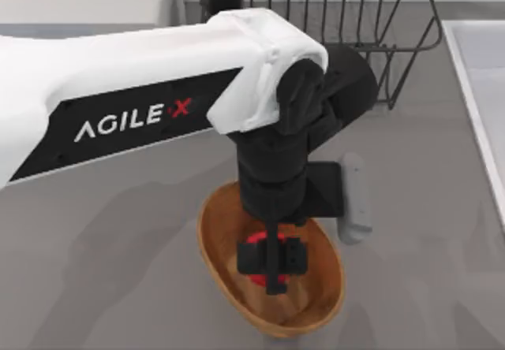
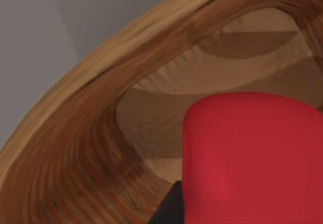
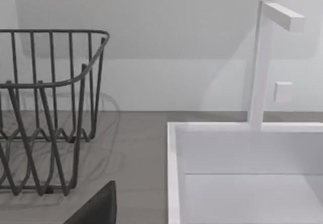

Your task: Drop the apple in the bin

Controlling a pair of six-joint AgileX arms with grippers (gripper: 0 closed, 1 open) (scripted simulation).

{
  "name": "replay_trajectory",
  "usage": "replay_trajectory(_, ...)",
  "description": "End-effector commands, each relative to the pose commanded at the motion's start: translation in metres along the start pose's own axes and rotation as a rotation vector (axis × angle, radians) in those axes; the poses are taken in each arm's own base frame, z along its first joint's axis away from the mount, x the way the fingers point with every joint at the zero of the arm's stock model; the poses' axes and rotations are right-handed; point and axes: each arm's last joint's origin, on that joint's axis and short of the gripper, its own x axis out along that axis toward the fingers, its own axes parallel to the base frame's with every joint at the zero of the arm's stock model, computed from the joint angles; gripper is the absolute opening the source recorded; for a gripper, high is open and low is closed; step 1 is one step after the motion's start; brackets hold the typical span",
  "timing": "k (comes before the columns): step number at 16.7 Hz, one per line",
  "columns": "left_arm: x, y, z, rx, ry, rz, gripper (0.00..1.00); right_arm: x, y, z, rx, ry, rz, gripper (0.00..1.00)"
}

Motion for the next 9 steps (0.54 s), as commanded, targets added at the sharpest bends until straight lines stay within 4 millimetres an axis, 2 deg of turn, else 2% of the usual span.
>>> replay_trajectory(3,0.0000,0.0000,0.0000,0.000,0.000,0.000,0.98,0.0000,0.0000,0.0000,0.000,0.000,0.000,1.00)
replay_trajectory(9,0.0000,0.0000,0.0000,0.000,0.000,0.000,1.00,0.0000,0.0000,0.0000,0.000,0.000,0.000,1.00)
